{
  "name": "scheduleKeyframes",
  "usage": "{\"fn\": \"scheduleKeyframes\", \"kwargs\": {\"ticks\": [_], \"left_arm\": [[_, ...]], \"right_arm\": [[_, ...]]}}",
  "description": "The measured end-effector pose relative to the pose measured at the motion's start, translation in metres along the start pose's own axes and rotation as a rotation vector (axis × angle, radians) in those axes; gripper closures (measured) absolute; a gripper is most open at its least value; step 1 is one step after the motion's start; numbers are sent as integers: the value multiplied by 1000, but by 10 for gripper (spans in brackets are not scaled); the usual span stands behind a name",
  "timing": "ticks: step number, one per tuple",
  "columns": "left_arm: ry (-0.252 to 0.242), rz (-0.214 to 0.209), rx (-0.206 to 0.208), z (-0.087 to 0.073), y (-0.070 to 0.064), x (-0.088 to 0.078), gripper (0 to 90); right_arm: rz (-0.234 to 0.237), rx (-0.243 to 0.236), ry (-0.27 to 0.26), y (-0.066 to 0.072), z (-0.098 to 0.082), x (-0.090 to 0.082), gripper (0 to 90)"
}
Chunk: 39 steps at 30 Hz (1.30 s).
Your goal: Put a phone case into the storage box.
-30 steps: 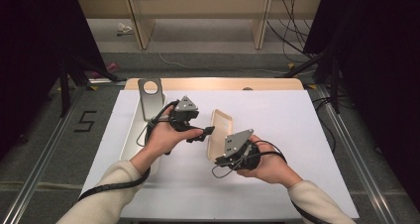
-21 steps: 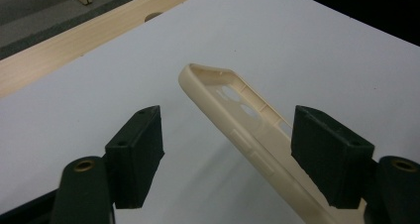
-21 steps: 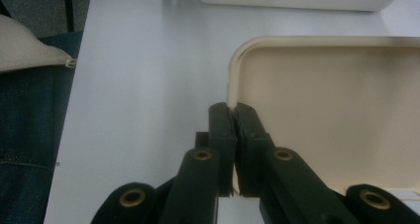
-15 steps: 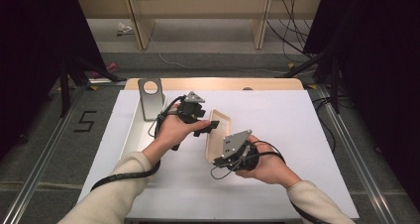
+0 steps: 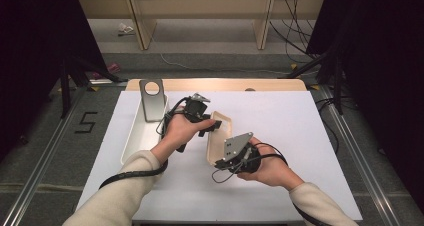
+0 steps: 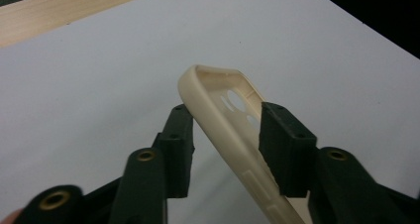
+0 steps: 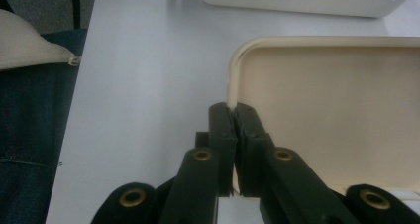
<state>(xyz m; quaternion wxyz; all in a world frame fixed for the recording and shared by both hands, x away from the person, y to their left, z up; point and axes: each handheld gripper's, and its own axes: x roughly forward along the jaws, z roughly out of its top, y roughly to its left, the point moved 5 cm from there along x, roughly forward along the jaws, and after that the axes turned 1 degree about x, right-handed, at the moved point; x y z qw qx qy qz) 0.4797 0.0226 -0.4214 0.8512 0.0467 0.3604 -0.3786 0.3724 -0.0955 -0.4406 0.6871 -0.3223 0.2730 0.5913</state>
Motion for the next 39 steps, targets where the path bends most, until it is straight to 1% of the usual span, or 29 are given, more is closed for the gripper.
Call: {"fn": "scheduleKeyframes", "kwargs": {"ticks": [2,4,5,8,12,14,16,18,20,21,22,23,24,25,27,28,29,31,32,34,35,36,38,39], "left_arm": [[-6,-14,-19,1,-1,-1,606],[-22,-29,-50,3,-2,-3,644],[-28,-33,-55,4,-3,-4,658],[-36,-34,-41,7,-7,-6,689],[-61,-47,-56,12,-13,-10,737],[-70,-62,-66,14,-17,-11,759],[-76,-74,-66,15,-20,-12,782],[-92,-88,-73,17,-24,-13,803],[-117,-96,-60,20,-27,-15,813],[-126,-88,-45,20,-29,-15,816],[-133,-51,5,21,-29,-16,818],[-149,-24,49,22,-28,-18,817],[-167,-30,46,23,-28,-19,817],[-192,-27,57,24,-27,-21,817],[-227,2,98,26,-25,-25,817],[-240,13,113,27,-25,-26,817],[-252,29,130,27,-23,-29,817],[-300,46,149,29,-21,-33,816],[-309,54,158,29,-20,-35,816],[-342,64,170,30,-18,-39,815],[-357,71,178,30,-16,-42,815],[-362,72,179,30,-16,-43,814],[-380,81,192,30,-14,-46,814],[-388,84,199,30,-13,-47,814]], "right_arm": [[1,-1,1,0,0,0,880],[2,-3,4,0,0,2,881],[2,-5,7,1,-1,2,882],[3,-7,12,1,-1,3,883],[-2,-7,22,0,-3,5,883],[-4,-6,30,0,-4,5,883],[-7,-4,35,-1,-5,6,882],[-17,-1,50,-1,-6,7,879],[-33,12,42,-3,-6,8,870],[-46,17,47,-4,-7,9,861],[-51,19,50,-5,-8,8,832],[-56,25,44,-6,-9,8,813],[-68,30,42,-7,-9,7,775],[-78,35,39,-8,-10,6,749],[-99,62,18,-12,-10,3,675],[-117,75,11,-14,-11,2,634],[-124,90,4,-15,-11,2,605],[-150,131,-14,-19,-13,0,520],[-169,158,-24,-22,-15,-2,461],[-184,209,-39,-25,-17,-3,401],[-195,220,-49,-27,-19,-4,370],[-214,243,-56,-29,-21,-6,343],[-241,273,-74,-33,-23,-9,294],[-245,289,-79,-34,-24,-10,279]]}}
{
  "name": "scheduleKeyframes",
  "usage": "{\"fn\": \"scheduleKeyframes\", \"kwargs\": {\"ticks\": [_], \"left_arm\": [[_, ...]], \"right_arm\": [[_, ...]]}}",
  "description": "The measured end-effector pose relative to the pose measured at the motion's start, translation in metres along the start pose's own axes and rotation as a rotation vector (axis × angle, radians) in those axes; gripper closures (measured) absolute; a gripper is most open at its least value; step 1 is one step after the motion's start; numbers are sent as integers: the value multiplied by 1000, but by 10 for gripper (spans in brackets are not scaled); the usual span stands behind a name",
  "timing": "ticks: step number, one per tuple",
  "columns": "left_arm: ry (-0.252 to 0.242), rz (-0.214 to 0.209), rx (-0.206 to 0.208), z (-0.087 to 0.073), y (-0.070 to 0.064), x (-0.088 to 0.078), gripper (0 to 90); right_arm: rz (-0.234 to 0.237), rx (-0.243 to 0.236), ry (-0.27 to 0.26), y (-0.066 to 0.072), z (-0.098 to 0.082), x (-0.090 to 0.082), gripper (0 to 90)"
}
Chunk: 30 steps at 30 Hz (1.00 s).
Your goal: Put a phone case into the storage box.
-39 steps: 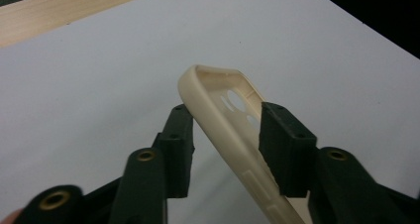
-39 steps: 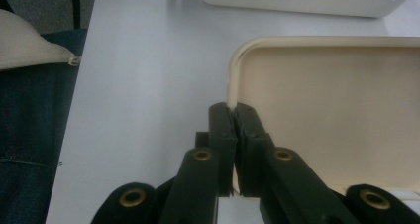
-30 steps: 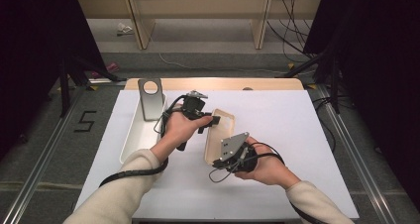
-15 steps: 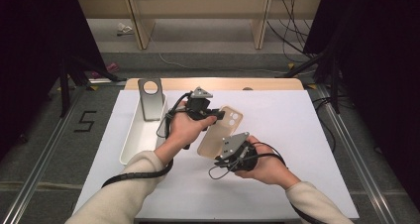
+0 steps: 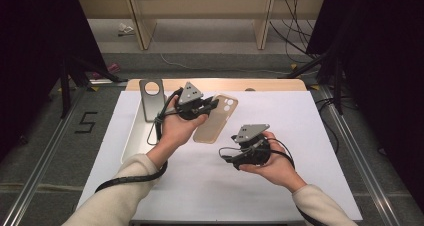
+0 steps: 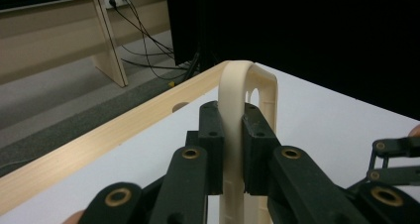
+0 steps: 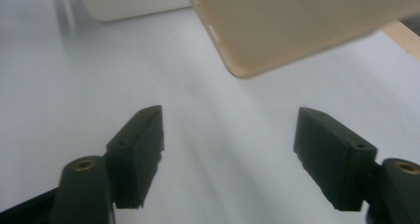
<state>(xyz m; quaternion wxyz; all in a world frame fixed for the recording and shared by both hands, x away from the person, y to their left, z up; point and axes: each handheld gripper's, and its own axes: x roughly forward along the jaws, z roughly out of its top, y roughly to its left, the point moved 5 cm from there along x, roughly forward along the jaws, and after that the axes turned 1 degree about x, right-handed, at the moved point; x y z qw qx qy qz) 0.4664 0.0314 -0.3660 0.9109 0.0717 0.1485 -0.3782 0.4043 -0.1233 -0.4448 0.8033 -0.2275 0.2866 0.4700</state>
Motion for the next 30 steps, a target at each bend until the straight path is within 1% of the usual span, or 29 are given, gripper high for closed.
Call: {"fn": "scheduleKeyframes", "kwargs": {"ticks": [2,4,6,7,12,14,19,22,30], "left_arm": [[-11,1,8,0,1,-2,814],[-19,5,21,0,2,-4,814],[-23,6,37,0,2,-5,813],[-27,8,42,0,2,-6,813],[-41,9,65,1,3,-10,813],[-48,11,63,0,4,-12,813],[-60,26,80,-2,8,-18,813],[-76,33,85,-3,11,-22,814],[-104,50,73,-5,21,-34,814]], "right_arm": [[-11,31,-17,-4,-1,-3,246],[-26,48,-27,-7,-2,-4,220],[-51,64,-37,-10,-3,-6,188],[-63,76,-43,-12,-4,-7,179],[-96,110,-69,-20,-8,-11,169],[-108,126,-76,-22,-9,-13,171],[-133,157,-93,-30,-14,-18,169],[-148,175,-103,-33,-16,-20,168],[-180,236,-160,-41,-19,-30,165]]}}
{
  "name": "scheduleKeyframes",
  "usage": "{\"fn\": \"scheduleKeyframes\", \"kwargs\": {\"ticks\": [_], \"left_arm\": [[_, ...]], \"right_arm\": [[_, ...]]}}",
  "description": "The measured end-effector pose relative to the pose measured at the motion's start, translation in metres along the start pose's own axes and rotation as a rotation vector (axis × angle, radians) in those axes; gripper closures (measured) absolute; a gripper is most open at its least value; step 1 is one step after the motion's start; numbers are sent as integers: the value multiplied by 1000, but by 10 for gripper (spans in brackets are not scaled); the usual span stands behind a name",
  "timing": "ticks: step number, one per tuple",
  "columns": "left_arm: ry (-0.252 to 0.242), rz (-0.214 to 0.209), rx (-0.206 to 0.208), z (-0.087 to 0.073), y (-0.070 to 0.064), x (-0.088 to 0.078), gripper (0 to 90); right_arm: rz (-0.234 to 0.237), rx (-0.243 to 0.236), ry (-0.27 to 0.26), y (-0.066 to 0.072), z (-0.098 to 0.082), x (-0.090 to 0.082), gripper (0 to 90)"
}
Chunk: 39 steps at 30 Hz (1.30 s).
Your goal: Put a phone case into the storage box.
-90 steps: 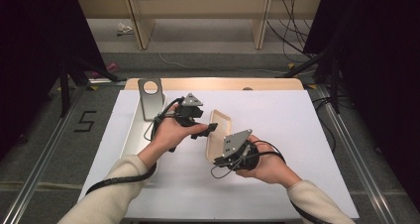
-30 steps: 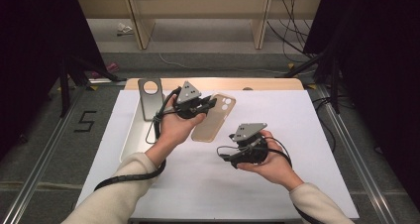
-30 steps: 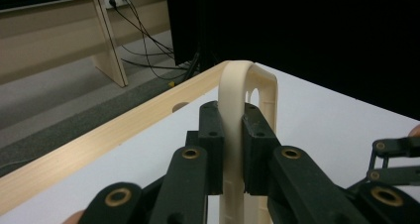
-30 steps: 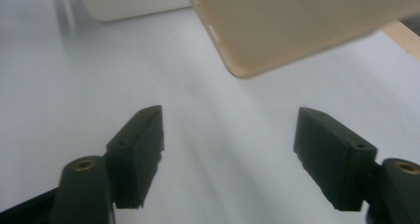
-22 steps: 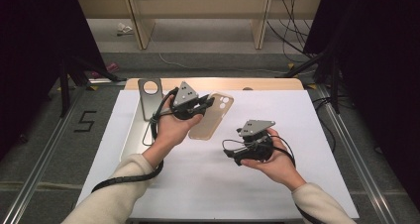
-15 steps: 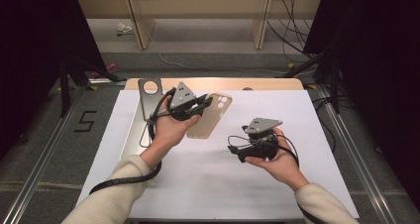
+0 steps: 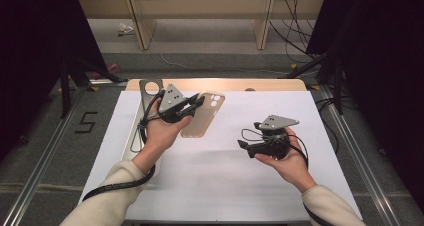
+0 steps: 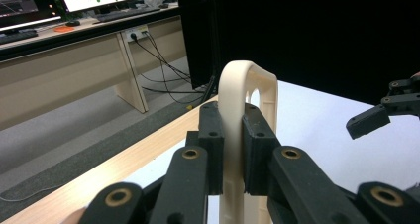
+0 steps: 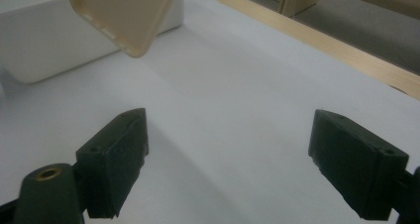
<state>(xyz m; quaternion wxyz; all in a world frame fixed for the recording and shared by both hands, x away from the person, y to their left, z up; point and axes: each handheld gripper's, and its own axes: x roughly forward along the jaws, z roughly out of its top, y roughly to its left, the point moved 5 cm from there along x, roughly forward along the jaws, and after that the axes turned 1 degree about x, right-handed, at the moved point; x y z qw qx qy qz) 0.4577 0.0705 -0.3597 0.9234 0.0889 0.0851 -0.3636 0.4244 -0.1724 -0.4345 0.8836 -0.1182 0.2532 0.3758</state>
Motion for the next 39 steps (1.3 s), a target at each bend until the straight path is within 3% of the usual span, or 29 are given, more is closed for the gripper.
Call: {"fn": "scheduleKeyframes", "kwargs": {"ticks": [9,32,39], "left_arm": [[-19,18,-12,0,6,-9,814],[-61,54,-37,4,28,-32,814],[-68,73,-25,4,38,-40,814]], "right_arm": [[-20,55,-27,-9,-5,-9,164],[-85,129,-76,-28,-17,-33,162],[-96,159,-85,-33,-20,-38,162]]}}
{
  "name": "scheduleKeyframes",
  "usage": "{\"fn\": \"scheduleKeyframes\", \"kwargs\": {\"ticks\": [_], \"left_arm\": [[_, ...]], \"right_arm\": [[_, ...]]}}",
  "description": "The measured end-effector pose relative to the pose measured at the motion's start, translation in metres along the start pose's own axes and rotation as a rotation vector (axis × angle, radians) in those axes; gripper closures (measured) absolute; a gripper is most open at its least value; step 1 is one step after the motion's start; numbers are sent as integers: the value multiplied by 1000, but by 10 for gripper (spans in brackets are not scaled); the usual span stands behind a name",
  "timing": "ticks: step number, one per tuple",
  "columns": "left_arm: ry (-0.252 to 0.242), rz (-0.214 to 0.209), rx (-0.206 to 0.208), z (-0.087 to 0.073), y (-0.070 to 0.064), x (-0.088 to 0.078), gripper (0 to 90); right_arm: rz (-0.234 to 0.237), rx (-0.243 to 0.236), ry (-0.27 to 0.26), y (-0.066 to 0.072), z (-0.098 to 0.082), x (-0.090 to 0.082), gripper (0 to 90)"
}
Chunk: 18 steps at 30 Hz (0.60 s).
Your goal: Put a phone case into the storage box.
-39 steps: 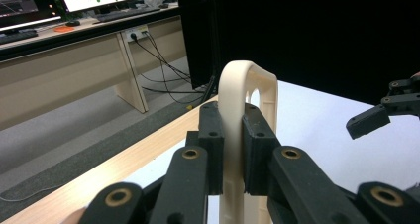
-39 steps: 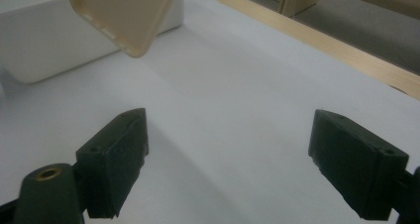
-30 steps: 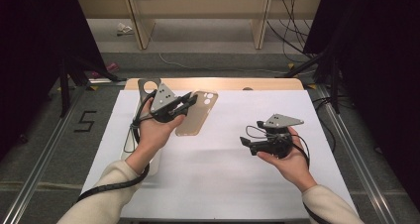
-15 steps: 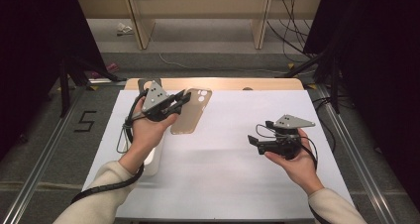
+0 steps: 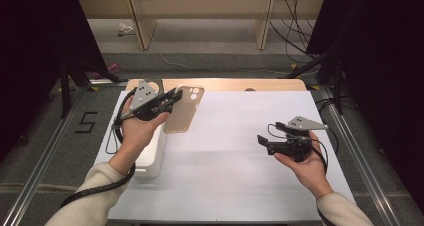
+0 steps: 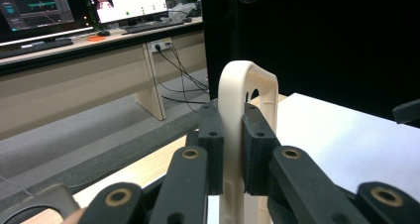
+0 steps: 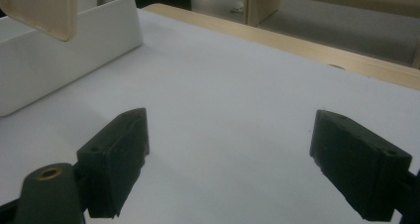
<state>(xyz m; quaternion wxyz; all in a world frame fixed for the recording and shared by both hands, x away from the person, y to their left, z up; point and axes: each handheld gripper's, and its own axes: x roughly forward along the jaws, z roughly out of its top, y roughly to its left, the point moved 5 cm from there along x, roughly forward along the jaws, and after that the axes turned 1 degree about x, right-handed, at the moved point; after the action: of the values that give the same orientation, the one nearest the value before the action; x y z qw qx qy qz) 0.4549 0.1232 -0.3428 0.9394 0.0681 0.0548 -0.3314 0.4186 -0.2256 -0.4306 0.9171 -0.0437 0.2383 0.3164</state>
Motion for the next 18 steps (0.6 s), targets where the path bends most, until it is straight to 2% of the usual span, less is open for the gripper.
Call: {"fn": "scheduleKeyframes", "kwargs": {"ticks": [2,3,9,18], "left_arm": [[5,-2,-12,0,2,-2,814],[-3,2,-3,1,3,-3,814],[-15,-9,-35,4,8,-7,814],[-12,3,-24,6,15,-11,814]], "right_arm": [[-1,3,-1,-1,-1,-1,162],[-4,6,1,-1,-1,-1,162],[-8,13,-3,-4,-2,-3,162],[-20,23,-3,-9,-4,-6,162]]}}
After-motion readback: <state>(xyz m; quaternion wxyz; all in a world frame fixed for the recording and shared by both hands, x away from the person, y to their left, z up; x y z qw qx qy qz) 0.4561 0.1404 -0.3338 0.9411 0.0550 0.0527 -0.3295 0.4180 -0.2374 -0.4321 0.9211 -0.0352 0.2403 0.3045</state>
